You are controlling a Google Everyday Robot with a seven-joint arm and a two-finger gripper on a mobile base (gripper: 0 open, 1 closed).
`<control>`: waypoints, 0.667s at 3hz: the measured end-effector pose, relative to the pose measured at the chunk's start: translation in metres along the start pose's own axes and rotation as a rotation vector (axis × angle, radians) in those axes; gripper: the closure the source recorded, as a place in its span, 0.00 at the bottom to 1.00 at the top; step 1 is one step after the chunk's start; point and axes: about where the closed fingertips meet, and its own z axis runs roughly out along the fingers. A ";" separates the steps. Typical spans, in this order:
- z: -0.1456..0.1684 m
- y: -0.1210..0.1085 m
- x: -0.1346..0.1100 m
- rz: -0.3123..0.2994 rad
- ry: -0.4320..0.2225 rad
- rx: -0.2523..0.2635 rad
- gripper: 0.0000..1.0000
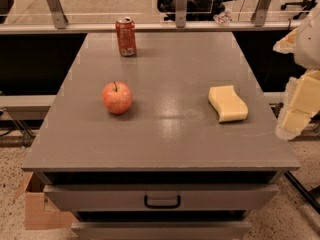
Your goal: Pick apple
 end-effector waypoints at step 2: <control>0.002 0.001 -0.009 0.001 -0.059 -0.004 0.00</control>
Offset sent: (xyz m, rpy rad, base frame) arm 0.0078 0.0654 0.0034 0.4417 -0.0693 0.1120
